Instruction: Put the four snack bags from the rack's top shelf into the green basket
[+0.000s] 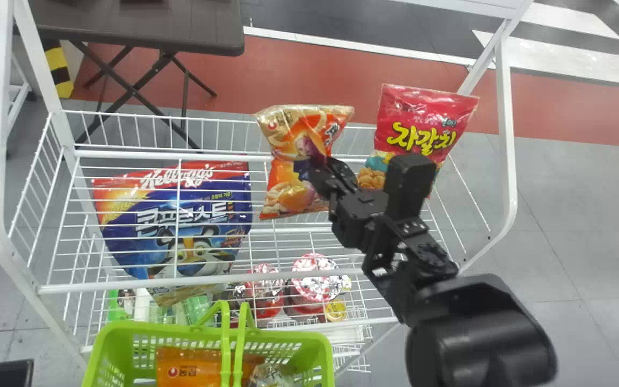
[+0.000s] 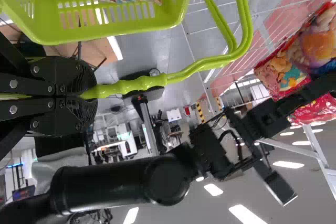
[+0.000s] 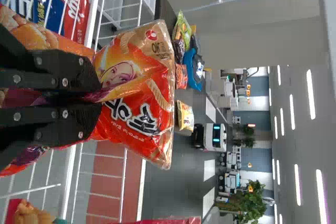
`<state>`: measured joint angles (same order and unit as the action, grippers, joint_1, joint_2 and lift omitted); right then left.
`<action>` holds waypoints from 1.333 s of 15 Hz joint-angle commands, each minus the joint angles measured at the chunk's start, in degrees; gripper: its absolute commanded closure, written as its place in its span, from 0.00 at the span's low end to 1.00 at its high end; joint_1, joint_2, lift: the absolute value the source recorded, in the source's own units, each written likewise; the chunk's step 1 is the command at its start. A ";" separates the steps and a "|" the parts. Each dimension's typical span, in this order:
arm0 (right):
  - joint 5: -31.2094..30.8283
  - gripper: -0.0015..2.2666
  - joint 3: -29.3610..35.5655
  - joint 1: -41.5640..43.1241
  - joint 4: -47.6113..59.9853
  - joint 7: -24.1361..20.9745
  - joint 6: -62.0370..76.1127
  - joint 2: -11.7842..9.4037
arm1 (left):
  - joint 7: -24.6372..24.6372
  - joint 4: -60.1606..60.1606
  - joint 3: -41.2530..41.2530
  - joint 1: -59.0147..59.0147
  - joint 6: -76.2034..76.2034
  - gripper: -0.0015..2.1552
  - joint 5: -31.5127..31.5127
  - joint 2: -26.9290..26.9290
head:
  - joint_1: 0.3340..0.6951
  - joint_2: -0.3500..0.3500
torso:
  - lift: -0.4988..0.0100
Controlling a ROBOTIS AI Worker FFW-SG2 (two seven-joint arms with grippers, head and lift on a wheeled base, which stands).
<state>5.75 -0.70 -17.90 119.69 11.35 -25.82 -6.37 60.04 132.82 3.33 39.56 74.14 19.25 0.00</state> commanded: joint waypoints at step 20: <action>18.07 0.91 4.65 -24.46 22.16 17.83 -46.39 0.31 | -0.89 0.60 -0.70 1.04 -1.76 1.00 -0.97 -0.15 | 1.00 0.00 | 0.98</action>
<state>24.49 6.93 -43.00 142.62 29.38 -73.60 -6.08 59.05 133.20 2.79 40.41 72.40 18.44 0.00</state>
